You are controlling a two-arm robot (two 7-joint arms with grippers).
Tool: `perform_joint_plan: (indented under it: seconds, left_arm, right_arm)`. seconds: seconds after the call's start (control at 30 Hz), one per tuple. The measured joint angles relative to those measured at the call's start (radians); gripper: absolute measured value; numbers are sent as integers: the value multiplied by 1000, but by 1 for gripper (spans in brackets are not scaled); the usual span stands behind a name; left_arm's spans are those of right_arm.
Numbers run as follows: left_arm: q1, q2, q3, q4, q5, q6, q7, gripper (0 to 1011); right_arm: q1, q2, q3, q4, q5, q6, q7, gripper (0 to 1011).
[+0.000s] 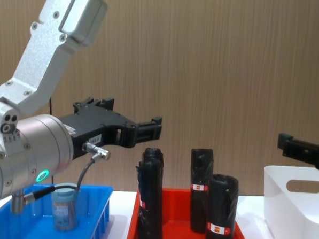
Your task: Pick the cotton swabs from the blue box and place them into the white box.
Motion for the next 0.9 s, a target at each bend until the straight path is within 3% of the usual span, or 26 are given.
perform_joint_plan:
  seconds: [0.33,0.9]
  left_arm:
    - [-1,0,0,0,0,0,0,1004]
    - [-1,0,0,1,0,1,0,1004]
  right_arm:
    - [11,3,2,10,24,26,59,1002]
    - [78,-11,-7,88,66,110,249,1002]
